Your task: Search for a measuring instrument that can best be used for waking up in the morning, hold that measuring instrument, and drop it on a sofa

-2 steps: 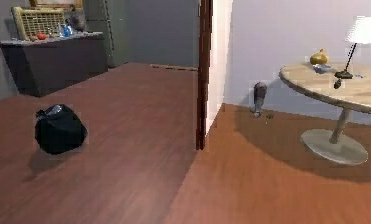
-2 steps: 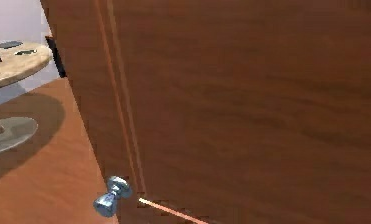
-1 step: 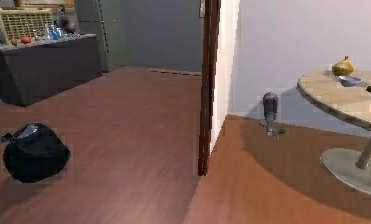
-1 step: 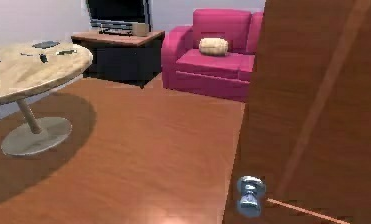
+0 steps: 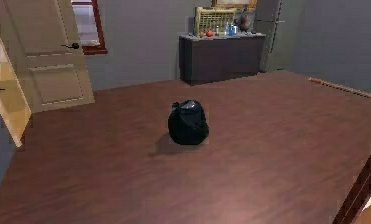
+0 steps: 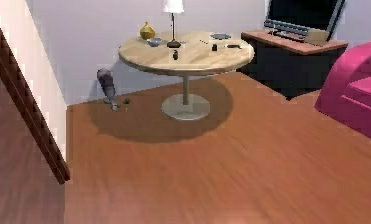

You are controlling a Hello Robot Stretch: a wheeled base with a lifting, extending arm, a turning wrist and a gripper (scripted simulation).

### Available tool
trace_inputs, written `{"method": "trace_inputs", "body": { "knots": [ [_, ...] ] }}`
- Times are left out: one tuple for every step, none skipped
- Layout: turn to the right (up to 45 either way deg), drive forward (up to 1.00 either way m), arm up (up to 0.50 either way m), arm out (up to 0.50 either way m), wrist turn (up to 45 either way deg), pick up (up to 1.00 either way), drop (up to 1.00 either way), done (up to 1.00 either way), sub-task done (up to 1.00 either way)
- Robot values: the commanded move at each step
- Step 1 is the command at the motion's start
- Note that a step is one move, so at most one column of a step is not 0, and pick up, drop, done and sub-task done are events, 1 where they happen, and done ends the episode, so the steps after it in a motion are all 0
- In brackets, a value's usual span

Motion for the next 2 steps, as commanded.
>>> {"method": "trace_inputs", "body": {
  "knots": [
    [0.0, 0.50, 0.00, 0.00, 0.0, 0.00, 0.00, 0.00, 0.00],
    [-42.0, 0.00, 0.00, 0.00, 0.0, 0.00, 0.00, 0.00, 0.00]
  ]
}}
